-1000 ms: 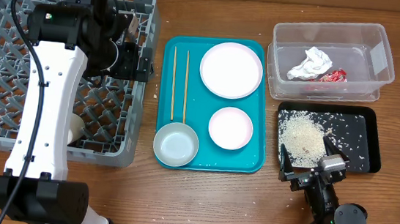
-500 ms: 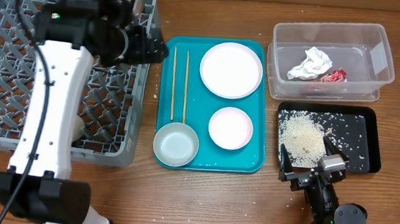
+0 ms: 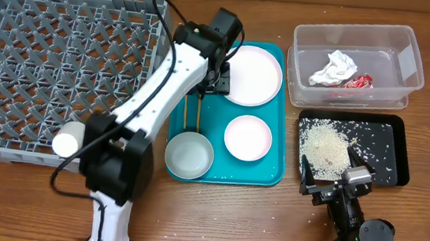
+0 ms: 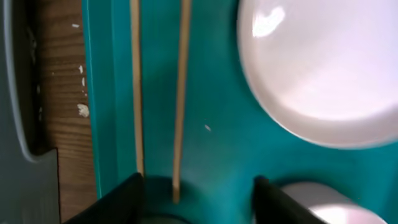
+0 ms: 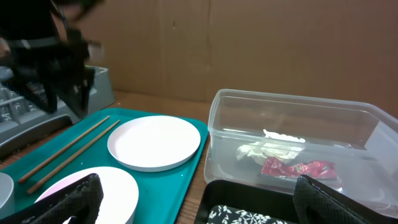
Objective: Sort waste into correct bins and load items into the dishwasher
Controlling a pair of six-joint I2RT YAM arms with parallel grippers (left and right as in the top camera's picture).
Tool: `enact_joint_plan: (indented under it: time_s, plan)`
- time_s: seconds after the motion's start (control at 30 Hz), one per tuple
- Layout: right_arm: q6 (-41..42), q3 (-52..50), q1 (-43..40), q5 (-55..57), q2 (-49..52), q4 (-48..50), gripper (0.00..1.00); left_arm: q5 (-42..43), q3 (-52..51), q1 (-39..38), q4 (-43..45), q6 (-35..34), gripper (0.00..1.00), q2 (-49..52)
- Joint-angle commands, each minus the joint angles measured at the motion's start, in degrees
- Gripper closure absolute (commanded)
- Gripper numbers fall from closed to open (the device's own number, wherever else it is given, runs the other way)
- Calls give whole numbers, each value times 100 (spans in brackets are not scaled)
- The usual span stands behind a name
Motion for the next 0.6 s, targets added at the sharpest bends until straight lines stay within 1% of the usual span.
enact_joint_plan:
  time_s: [0.0,0.03,0.1,0.13,0.2,0.23,0.27,0.33,0.4,0.47,0.53,0.57]
  plan:
    - [22,-59,28,-31,-37,17,0,-28,-31,238,37,-339,53,610]
    - [22,-59,28,-31,-37,17,0,131,-31,275,52,-334,59,780]
    - [22,-59,28,-31,-37,17,0,385,-31,306,127,-160,63,1014]
    - [22,-59,28,-28,-37,17,0,527,-31,313,197,17,68,1187]
    - [22,-59,28,-31,-37,17,1,708,-31,313,234,175,80,1480]
    - [22,-59,28,-31,-37,17,0,772,-31,319,221,240,91,1558]
    - [22,-59,28,-31,-37,15,0,793,-31,326,197,262,96,1596]
    - [22,-59,28,-31,-37,15,0,820,-22,339,155,267,96,1585]
    - [22,-59,28,-31,-37,17,0,979,70,409,90,417,96,1440]
    - [24,-59,28,-31,-37,17,0,981,221,501,-90,428,96,1244]
    - [22,-59,28,-31,-37,17,0,881,452,682,-382,439,96,881]
    - [22,-59,28,-31,-37,17,0,699,605,883,-586,549,96,533]
